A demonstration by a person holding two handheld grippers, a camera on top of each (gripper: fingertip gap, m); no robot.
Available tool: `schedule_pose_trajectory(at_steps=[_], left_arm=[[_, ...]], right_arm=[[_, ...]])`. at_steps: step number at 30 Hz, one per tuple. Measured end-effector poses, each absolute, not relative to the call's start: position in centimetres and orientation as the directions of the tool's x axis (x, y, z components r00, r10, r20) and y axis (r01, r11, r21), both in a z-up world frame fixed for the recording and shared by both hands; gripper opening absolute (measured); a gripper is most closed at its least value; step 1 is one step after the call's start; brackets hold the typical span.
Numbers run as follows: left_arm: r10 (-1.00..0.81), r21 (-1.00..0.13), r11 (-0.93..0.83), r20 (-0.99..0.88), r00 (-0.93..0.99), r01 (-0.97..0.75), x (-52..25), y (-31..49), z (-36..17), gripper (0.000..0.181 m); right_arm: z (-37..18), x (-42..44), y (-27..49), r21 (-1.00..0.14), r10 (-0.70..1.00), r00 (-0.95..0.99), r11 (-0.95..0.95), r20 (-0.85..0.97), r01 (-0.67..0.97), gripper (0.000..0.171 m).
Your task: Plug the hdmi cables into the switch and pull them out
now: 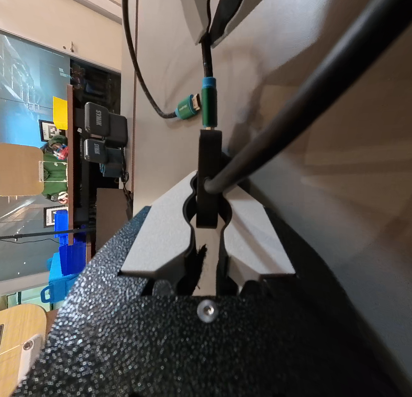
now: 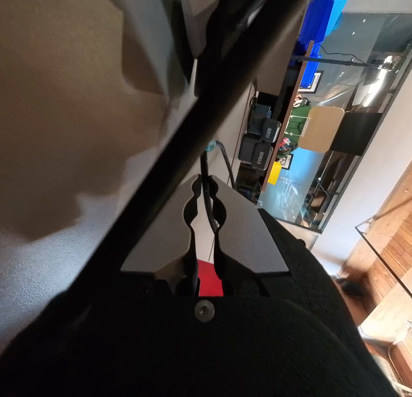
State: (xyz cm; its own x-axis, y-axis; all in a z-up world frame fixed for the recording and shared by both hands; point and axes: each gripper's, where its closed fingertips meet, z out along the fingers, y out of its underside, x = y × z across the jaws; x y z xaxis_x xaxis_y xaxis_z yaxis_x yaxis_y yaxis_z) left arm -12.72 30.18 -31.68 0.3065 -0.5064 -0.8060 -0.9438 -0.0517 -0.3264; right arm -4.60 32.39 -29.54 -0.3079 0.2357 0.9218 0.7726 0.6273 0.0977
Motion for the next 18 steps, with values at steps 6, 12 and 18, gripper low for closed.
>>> schedule_pose_trajectory(at_steps=[6,12,18], left_arm=[[-0.548,-0.362,-0.071,-0.764,0.340,-0.930,-12.9,30.1,-31.7,0.011],[-0.637,-0.378,-0.094,-0.688,0.347,-0.921,-13.3,29.5,-31.8,0.011],[-0.804,-0.406,-0.192,-0.457,0.381,-0.893,-13.4,27.4,-32.1,0.011]], right_arm=[[-28.9,-4.9,31.9,0.083,0.212,-0.291,0.661,0.933,0.746,0.003],[-28.7,-5.3,30.7,-0.060,0.321,-0.243,0.706,0.915,0.705,0.003],[-30.2,-5.4,29.4,-0.240,0.523,-0.257,0.702,0.813,0.670,0.004]])
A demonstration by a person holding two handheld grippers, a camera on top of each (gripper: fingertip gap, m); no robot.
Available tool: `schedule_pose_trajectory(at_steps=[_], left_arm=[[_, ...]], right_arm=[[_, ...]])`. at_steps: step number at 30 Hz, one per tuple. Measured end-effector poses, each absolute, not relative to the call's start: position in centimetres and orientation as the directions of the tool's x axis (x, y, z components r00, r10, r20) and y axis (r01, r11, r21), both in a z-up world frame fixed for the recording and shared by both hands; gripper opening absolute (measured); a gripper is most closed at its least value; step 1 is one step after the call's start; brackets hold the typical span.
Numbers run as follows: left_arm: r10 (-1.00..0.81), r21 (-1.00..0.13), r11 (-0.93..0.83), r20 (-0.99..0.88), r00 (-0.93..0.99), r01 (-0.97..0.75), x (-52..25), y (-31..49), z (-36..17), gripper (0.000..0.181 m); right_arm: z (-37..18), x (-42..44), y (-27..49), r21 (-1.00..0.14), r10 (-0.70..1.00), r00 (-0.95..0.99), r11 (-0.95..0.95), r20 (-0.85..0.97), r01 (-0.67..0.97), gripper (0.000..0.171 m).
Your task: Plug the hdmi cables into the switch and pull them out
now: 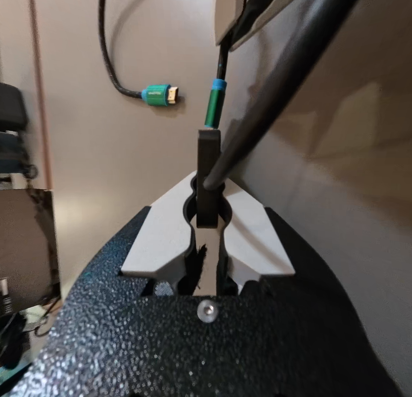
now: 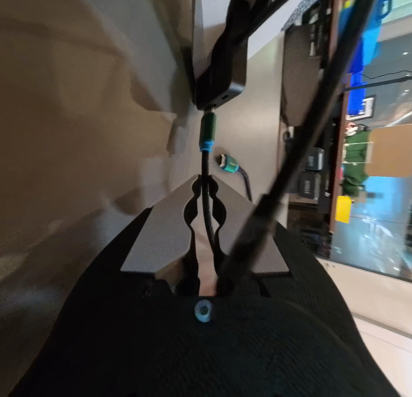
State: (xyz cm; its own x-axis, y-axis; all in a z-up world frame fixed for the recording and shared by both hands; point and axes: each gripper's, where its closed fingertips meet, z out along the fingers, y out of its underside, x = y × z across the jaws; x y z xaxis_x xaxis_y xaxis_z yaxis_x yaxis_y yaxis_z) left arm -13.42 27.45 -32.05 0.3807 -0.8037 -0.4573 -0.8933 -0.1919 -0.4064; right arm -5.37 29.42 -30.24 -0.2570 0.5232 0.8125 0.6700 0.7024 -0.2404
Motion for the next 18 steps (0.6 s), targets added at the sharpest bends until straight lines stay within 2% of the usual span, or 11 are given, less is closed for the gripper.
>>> schedule_pose_trajectory(at_steps=[6,12,15,18], left_arm=[[-0.879,-0.409,-0.313,-0.217,0.424,-0.857,-13.3,25.2,-32.3,0.011],[-0.925,-0.337,-0.310,-0.109,0.364,-0.889,-13.3,24.9,-32.3,0.011],[-0.929,-0.318,-0.316,-0.088,0.360,-0.894,-13.5,24.8,-32.3,0.011],[-0.924,-0.311,-0.324,-0.096,0.369,-0.893,-14.2,24.9,-32.3,0.011]], right_arm=[[-32.1,-5.4,27.7,-0.421,0.751,-0.303,0.603,0.587,0.678,0.004],[-31.8,-6.8,27.4,-0.626,0.901,-0.275,0.431,0.335,0.650,0.010],[-31.5,-7.3,27.8,-0.649,0.920,-0.256,0.390,0.296,0.652,0.022],[-31.3,-7.9,27.6,-0.684,0.937,-0.252,0.348,0.241,0.641,0.019]])
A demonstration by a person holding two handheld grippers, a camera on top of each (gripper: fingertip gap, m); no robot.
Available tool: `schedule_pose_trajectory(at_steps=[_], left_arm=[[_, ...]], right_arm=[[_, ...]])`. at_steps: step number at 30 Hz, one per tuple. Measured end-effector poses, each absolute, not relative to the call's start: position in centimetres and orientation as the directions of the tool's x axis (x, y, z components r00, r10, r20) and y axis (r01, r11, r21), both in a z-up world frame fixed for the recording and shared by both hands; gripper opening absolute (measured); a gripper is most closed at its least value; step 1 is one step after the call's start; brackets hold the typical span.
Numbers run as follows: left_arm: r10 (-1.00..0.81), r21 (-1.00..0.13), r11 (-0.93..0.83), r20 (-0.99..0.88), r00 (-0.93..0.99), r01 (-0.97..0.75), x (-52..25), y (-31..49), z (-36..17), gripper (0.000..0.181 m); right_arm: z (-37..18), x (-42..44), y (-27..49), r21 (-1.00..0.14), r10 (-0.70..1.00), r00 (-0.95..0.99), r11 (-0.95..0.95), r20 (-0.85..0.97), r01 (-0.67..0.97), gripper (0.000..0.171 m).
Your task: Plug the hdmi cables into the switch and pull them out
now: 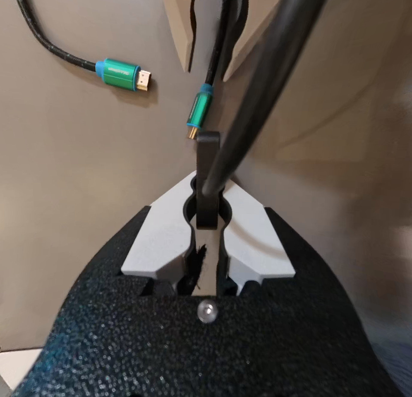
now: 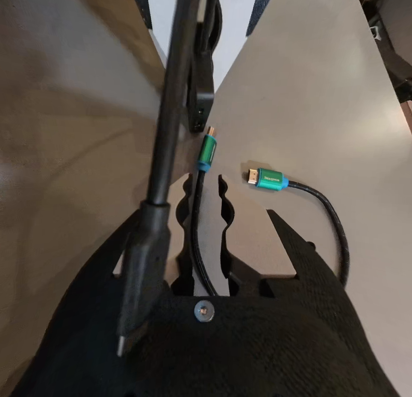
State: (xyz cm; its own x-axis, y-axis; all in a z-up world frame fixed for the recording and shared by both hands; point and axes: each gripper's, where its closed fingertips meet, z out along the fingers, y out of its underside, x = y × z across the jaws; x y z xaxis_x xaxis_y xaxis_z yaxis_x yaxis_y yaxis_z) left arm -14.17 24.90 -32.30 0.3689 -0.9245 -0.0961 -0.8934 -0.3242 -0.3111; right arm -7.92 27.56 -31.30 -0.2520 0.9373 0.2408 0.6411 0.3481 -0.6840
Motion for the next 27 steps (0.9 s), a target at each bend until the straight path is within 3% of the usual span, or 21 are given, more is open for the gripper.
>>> schedule_pose_trajectory(at_steps=[4,10,14,17,19,23,27], left_arm=[[-0.924,-0.321,-0.330,-0.085,0.374,-0.888,-14.2,24.9,-32.4,0.011],[-0.936,-0.320,-0.280,-0.118,0.331,-0.905,-14.3,25.0,-32.5,0.011],[-0.937,-0.298,-0.213,-0.210,0.281,-0.931,-14.8,25.7,-32.3,0.011],[-0.911,-0.310,-0.097,-0.356,0.210,-0.946,-14.4,27.0,-31.5,0.011],[-0.843,-0.297,-0.003,-0.512,0.162,-0.955,-14.2,28.4,-30.1,0.011],[-0.590,-0.223,0.121,-0.800,0.110,-0.967,-14.1,30.8,-25.2,0.011],[-0.398,-0.141,0.207,-0.916,0.049,-0.968,-12.8,31.1,-22.0,0.011]], right_arm=[[-31.8,-9.0,27.1,-0.686,0.936,-0.248,0.352,0.250,0.636,0.024],[-32.2,-9.5,27.3,-0.657,0.927,-0.237,0.374,0.291,0.655,0.009],[-31.1,-8.8,26.0,-0.747,0.963,-0.266,0.210,0.047,0.631,0.010],[-30.0,-8.6,26.5,-0.779,0.969,-0.245,0.167,0.018,0.604,0.010],[-29.3,-8.5,27.4,-0.778,0.972,-0.206,0.213,0.110,0.592,0.010],[-25.4,-7.7,30.6,-0.745,0.880,0.000,0.403,0.475,0.532,0.009],[-23.3,-7.3,31.1,-0.626,0.720,0.063,0.552,0.691,0.551,0.009]])
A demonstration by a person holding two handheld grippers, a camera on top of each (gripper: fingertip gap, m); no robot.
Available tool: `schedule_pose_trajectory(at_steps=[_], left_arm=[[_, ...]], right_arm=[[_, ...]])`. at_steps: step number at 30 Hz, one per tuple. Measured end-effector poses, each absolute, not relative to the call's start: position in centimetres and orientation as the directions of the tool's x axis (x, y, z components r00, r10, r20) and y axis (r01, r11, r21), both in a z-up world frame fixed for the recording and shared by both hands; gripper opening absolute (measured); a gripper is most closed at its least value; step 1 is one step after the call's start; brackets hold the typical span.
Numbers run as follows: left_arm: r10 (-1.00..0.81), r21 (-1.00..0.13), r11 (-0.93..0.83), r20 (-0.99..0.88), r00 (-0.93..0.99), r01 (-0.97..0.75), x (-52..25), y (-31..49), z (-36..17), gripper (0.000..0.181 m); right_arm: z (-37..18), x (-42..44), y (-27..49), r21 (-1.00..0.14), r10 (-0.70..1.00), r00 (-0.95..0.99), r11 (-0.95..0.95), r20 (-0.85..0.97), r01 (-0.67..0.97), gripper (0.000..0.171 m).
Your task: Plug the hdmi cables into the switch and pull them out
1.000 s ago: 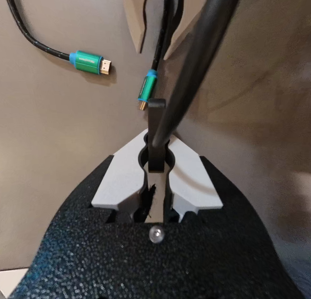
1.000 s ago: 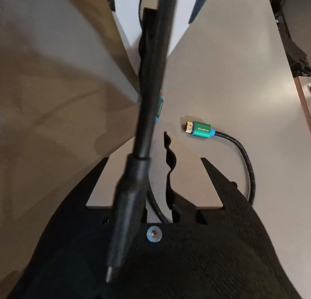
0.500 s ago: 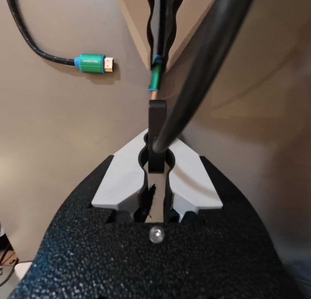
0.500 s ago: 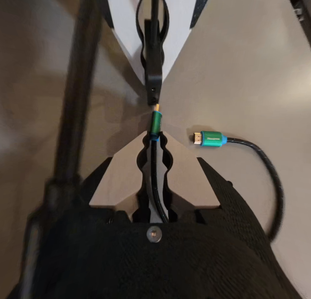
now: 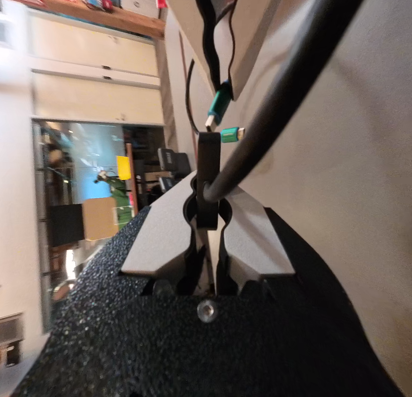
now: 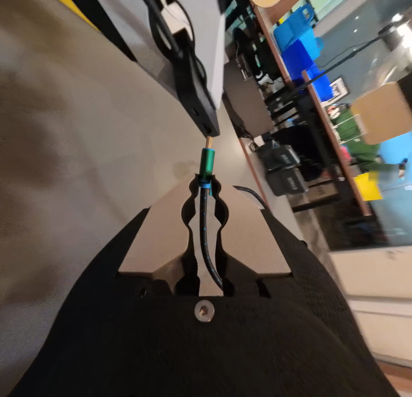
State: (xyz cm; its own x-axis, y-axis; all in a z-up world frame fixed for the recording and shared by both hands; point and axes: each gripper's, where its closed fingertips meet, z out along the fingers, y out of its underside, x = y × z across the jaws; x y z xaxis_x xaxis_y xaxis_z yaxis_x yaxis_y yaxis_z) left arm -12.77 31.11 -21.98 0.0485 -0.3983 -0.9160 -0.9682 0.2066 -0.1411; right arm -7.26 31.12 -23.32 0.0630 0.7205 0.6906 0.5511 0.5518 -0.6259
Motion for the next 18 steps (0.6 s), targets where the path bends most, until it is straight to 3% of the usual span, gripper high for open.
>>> schedule_pose_trajectory(at_steps=[5,12,18], left_arm=[[-0.275,-0.007,0.184,-0.960,-0.044,-0.983,-12.85,31.58,-21.14,0.011],[-0.256,0.001,0.182,-0.965,-0.048,-0.983,-12.37,31.63,-21.12,0.011],[-0.251,0.020,0.175,-0.966,-0.065,-0.984,-12.42,31.73,-21.30,0.011]], right_arm=[[-22.82,-7.01,31.41,-0.492,0.580,0.079,0.602,0.811,0.630,0.009],[-22.61,-6.85,31.66,-0.366,0.448,0.065,0.628,0.892,0.687,0.009],[-22.36,-6.80,31.59,-0.370,0.443,0.077,0.628,0.893,0.685,0.009]])
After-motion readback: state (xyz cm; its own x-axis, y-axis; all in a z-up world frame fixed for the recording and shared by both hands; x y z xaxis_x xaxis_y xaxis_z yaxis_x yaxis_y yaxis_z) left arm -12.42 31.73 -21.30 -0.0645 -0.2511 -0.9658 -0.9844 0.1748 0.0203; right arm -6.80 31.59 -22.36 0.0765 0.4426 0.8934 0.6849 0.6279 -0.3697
